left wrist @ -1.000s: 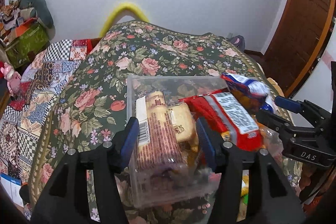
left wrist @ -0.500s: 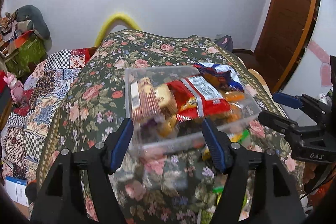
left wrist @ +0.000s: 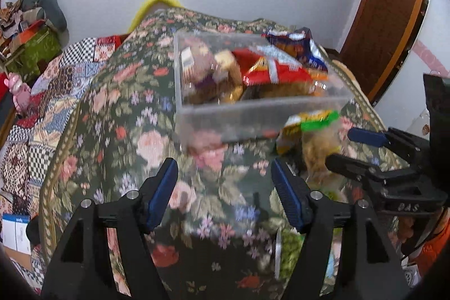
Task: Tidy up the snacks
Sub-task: 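Grasp green pea snack pack with left tool while right grasps green-topped cracker bag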
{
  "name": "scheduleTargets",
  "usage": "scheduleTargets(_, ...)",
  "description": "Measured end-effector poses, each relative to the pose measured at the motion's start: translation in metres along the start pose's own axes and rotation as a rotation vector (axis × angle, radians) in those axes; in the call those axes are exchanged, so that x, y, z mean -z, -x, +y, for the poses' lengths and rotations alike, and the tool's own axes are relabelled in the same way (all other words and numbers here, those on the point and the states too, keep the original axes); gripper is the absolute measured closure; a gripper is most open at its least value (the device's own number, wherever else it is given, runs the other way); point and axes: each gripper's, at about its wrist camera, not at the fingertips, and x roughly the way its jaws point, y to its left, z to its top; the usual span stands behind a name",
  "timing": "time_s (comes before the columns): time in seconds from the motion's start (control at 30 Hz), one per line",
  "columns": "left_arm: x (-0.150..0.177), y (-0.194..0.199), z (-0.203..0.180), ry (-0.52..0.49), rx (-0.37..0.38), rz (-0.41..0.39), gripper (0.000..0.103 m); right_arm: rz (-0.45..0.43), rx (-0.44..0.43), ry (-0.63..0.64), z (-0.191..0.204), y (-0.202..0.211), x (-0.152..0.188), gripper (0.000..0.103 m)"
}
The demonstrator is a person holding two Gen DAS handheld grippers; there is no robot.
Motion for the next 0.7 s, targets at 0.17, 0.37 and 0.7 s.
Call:
scheduleTargets(0.17, 0.016, -0.006, 0.002, 0.019, 0.017, 0.032, 0.035, 0.045, -0.025, -0.024, 0.000, -0.015, 0.003, 0.054)
scheduleTargets(0.37, 0.029, -0.004, -0.005, 0.020, 0.043, 0.051, 0.035, 0.013, -0.022, -0.029, 0.001, -0.001, 0.007, 0.065)
scheduleTargets(0.7, 0.057, 0.005, -0.033, -0.002, 0.100, 0.095, 0.028, -0.051, 0.011, -0.048, -0.005, 0.040, 0.018, 0.067)
